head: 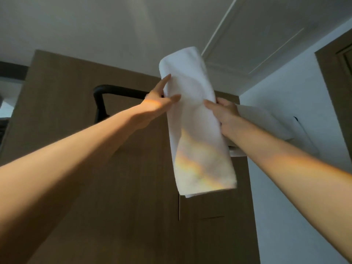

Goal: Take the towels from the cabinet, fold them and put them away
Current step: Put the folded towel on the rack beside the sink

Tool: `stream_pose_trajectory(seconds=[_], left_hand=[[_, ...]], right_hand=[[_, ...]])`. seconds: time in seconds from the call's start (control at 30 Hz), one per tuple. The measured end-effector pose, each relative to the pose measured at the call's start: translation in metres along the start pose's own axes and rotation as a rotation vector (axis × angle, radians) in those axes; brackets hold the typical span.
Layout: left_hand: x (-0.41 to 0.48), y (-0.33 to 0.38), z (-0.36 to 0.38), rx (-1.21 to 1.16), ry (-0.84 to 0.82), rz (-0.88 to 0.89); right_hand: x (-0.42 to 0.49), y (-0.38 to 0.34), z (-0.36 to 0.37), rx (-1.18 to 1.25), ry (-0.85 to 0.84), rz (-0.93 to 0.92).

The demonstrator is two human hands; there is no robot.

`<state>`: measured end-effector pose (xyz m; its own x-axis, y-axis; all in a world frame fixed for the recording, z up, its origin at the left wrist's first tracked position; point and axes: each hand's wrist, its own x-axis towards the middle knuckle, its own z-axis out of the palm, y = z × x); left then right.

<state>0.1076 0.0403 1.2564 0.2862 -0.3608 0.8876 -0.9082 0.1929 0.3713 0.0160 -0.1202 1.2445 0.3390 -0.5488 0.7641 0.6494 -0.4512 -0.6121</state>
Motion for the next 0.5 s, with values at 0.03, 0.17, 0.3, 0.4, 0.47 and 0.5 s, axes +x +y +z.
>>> stream_pose_trajectory(seconds=[0.03,0.17,0.3,0.4,0.47,0.5], left_hand=[[0.001,-0.004,-0.002,0.104,0.014,0.013],[0.002,-0.019,-0.008,0.480,0.054,0.115],[0.016,-0.037,-0.009,0.741,0.042,0.223],[0.026,-0.044,-0.006,0.871,0.003,0.262],[0.031,-0.045,-0.002,0.930,-0.003,0.268],[0.034,-0.046,0.001,0.945,0.003,0.265]], right_hand=[[0.008,0.000,0.005,0.027,0.006,0.008],[0.035,0.001,0.024,0.129,0.045,0.066],[0.060,0.007,0.039,0.108,0.075,0.041],[0.075,0.014,0.047,0.011,0.152,-0.004],[0.081,0.020,0.051,-0.089,0.228,-0.063],[0.084,0.023,0.053,-0.131,0.261,-0.102]])
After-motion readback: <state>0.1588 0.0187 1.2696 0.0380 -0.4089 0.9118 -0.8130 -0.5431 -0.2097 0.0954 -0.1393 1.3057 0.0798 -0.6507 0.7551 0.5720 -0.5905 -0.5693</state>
